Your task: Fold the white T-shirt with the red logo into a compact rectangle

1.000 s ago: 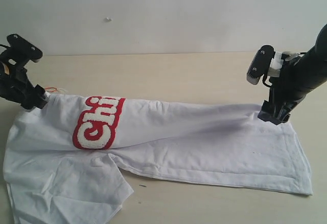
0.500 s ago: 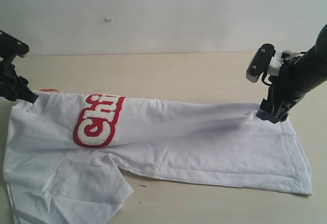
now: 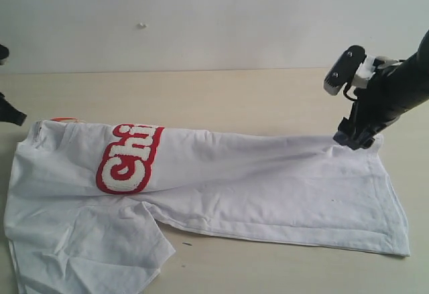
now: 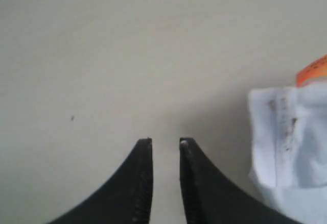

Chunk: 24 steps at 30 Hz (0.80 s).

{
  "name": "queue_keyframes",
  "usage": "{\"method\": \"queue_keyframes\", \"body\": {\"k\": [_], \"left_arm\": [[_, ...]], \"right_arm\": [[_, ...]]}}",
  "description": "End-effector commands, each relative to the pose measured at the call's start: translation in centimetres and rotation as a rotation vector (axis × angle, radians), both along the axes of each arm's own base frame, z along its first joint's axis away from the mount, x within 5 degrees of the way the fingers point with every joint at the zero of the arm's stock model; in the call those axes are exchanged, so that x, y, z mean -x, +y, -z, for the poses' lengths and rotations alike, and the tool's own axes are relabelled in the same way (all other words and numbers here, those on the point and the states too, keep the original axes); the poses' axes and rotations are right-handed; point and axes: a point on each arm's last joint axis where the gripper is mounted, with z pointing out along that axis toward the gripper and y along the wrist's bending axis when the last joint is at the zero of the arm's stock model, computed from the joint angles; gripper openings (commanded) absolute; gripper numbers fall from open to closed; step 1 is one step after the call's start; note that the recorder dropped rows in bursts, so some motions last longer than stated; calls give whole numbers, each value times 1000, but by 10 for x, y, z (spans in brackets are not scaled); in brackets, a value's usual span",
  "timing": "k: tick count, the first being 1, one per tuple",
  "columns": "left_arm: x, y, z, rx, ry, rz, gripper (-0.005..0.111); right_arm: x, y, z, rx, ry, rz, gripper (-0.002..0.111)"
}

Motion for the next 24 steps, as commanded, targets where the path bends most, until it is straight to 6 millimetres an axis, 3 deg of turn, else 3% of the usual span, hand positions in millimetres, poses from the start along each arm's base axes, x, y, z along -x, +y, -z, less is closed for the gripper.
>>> {"method": "queue_keyframes", "body": {"k": [1, 5, 8, 15, 18, 24], "left_arm": [[18, 23, -15, 61, 86, -189, 21], [41, 24, -19, 155, 185, -258, 21], [57, 16, -20, 236, 228, -254, 24], [92, -5, -18, 394, 503, -207, 47], [102, -12, -13, 457, 580, -184, 47], [120, -20, 10, 511, 608, -172, 46]], "right_arm": [[1, -2, -23, -86, -69, 149, 81], [12, 5, -25, -141, 43, 120, 77], [23, 11, -21, -160, 165, 28, 62], [27, 19, -21, -265, 228, 55, 29], [30, 23, -22, -302, 258, 20, 22], [34, 32, -27, -395, 286, -35, 21]]}}
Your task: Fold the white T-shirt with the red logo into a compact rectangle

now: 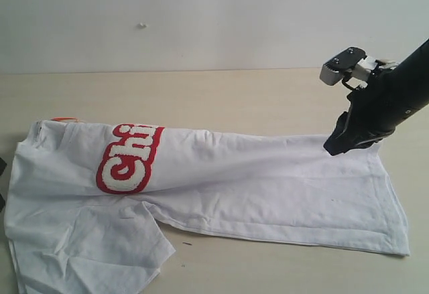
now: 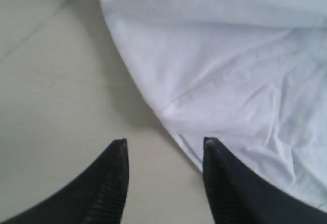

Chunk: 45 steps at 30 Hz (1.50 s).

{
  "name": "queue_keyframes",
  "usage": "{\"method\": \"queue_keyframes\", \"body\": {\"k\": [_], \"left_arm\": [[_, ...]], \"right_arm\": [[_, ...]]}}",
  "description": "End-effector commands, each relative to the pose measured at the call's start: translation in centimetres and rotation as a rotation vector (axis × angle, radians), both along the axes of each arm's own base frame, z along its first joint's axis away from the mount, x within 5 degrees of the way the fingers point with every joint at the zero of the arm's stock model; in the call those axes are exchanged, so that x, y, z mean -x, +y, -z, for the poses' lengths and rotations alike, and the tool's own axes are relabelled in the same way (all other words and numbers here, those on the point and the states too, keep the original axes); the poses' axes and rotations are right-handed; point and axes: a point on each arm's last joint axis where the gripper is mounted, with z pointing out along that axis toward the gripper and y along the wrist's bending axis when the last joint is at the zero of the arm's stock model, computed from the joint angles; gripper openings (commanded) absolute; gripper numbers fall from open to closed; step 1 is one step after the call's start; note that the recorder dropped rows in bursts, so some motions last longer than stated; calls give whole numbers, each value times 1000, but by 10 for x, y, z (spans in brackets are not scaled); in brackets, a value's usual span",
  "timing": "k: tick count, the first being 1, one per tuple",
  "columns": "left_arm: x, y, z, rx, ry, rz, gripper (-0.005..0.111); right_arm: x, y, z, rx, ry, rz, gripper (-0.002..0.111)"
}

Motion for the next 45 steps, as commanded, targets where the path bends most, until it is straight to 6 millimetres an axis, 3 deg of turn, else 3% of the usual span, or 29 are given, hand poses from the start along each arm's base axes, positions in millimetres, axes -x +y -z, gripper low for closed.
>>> {"method": "queue_keyframes", "body": {"k": [1, 9, 14, 19, 25, 27, 30, 33, 41, 45], "left_arm": [[11, -4, 12, 30, -25, 10, 46], [23, -7, 31, 31, -69, -12, 46], [26, -7, 40, 29, -99, -53, 61], [24, -15, 57, 132, -51, -59, 63], [36, -27, 80, 291, 143, 8, 63], [41, -31, 83, 343, 203, 34, 59], [45, -34, 86, 391, 267, 47, 41], [47, -35, 90, 409, 301, 48, 0], [31, -45, 63, 658, 331, 42, 0], [18, -45, 57, 729, 239, 0, 0]], "right_arm": [[3, 6, -10, -79, -14, -39, 21], [5, 19, -23, -98, -61, -89, 21], [6, 35, -22, -93, -68, -145, 21], [5, 42, -23, -83, -92, -158, 21], [3, 42, -23, -69, -111, -150, 21], [2, 41, -23, -65, -119, -145, 21], [2, 41, -23, -64, -120, -144, 21], [2, 41, -23, -68, -120, -142, 21], [2, 41, -23, -68, -120, -142, 21], [2, 41, -23, -68, -120, -142, 21]]}}
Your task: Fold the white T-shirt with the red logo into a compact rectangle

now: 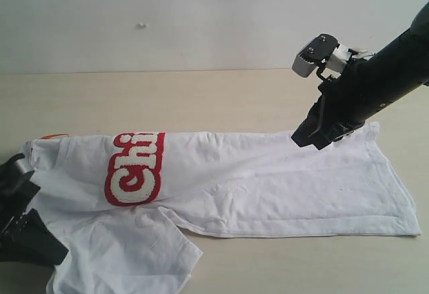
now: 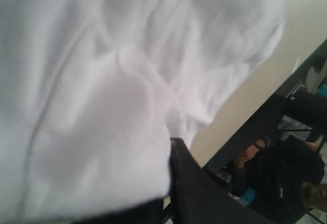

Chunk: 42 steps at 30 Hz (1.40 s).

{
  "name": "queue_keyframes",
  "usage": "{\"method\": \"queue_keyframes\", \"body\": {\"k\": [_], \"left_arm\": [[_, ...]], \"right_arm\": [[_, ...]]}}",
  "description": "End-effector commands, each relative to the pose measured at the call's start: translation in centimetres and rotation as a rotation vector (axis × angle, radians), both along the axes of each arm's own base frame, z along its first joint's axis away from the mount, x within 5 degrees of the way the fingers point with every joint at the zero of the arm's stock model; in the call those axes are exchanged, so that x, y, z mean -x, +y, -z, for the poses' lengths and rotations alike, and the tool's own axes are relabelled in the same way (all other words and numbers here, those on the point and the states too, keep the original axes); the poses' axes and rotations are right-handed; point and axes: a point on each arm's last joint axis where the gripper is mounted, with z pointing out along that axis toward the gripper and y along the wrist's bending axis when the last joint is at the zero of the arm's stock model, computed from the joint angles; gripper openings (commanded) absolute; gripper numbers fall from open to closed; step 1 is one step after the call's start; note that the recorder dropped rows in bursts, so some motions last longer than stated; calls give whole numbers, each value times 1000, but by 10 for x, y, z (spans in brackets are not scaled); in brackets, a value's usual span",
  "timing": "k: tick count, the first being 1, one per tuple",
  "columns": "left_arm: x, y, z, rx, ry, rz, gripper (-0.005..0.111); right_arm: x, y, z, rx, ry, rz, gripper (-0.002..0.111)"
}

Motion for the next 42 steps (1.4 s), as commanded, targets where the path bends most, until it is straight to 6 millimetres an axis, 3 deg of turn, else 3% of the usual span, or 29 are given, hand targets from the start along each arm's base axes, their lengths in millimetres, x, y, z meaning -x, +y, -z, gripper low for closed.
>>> {"method": "queue_keyframes", "body": {"k": [1, 9, 18, 21, 26, 29, 38, 42], "left_arm": [[-13, -2, -9, 90, -52, -78, 0], [-33, -6, -19, 181, -96, -261, 0], [-80, -2, -46, 426, -180, -725, 3], [-82, 0, -42, 386, -162, -759, 23], [-83, 2, -38, 336, -164, -786, 79], [-83, 2, -38, 334, -178, -779, 93], [-80, 2, -41, 341, -223, -675, 92], [-70, -1, -34, 267, -213, -545, 73]], "right_arm": [[0, 1, -5, -5, -20, -3, 21], [1, 2, -5, -10, -16, -4, 21], [3, 3, -5, -19, 6, -19, 21], [3, 3, -5, -20, 7, -18, 21], [3, 3, -5, -20, 7, -18, 21], [3, 3, -5, -22, 10, -21, 21], [5, 4, -5, -31, 32, -33, 21], [5, 4, -5, -31, 32, -33, 21]]}}
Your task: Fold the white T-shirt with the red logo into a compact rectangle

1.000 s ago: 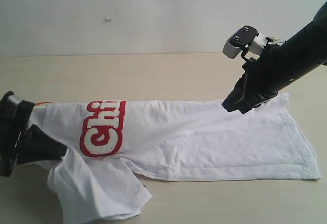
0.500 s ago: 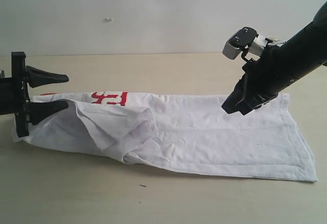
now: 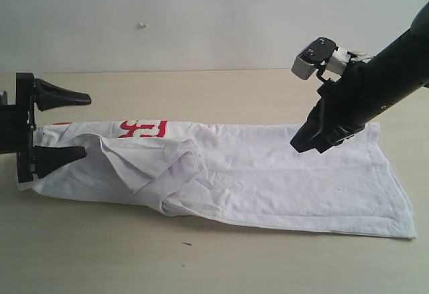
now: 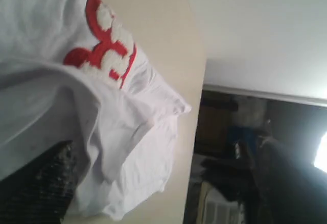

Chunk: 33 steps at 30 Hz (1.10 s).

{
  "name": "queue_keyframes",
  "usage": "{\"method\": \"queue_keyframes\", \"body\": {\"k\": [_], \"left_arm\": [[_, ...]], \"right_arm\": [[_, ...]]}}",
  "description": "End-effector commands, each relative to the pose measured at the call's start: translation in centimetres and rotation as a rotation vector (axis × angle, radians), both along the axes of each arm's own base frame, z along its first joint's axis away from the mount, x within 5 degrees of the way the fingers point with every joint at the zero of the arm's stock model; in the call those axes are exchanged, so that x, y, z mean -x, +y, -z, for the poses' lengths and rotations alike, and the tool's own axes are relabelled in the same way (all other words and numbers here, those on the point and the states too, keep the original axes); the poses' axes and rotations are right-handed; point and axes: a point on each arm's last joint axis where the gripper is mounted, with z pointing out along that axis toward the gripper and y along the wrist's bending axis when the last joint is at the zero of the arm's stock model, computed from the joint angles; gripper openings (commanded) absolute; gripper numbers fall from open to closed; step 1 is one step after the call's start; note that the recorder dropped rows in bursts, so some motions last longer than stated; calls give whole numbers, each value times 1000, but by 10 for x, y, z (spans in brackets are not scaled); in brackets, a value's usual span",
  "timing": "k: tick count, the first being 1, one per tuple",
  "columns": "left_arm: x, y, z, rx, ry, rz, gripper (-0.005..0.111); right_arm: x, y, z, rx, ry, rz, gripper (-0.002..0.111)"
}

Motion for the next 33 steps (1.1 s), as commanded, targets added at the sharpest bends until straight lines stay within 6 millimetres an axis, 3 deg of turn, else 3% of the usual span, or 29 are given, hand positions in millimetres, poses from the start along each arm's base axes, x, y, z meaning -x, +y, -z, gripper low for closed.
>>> {"method": "queue_keyframes", "body": {"k": [1, 3, 5, 9, 13, 20, 26, 33], "left_arm": [[10, -2, 4, -66, -1, 133, 63], [13, -3, 6, -91, 4, 175, 39], [15, -3, 8, -107, 7, 194, 3], [16, -6, 14, -189, 6, 218, 2], [15, -22, 26, -349, 29, 242, 2], [9, -46, 31, -447, -6, 201, 2], [3, -60, 30, -393, -7, 117, 2], [-2, -78, 50, -331, 43, 101, 2]], "right_arm": [[1, 2, -5, -10, -9, -7, 21], [1, 2, -5, -10, -9, -7, 21], [1, 2, -5, -10, -9, -7, 21], [1, 2, -5, -10, -9, -7, 21], [1, 2, -5, -11, -10, -7, 21], [1, 2, -5, -11, -11, -8, 21], [1, 2, -5, -15, -10, -5, 21], [0, 4, -6, -38, -14, 4, 21]]}}
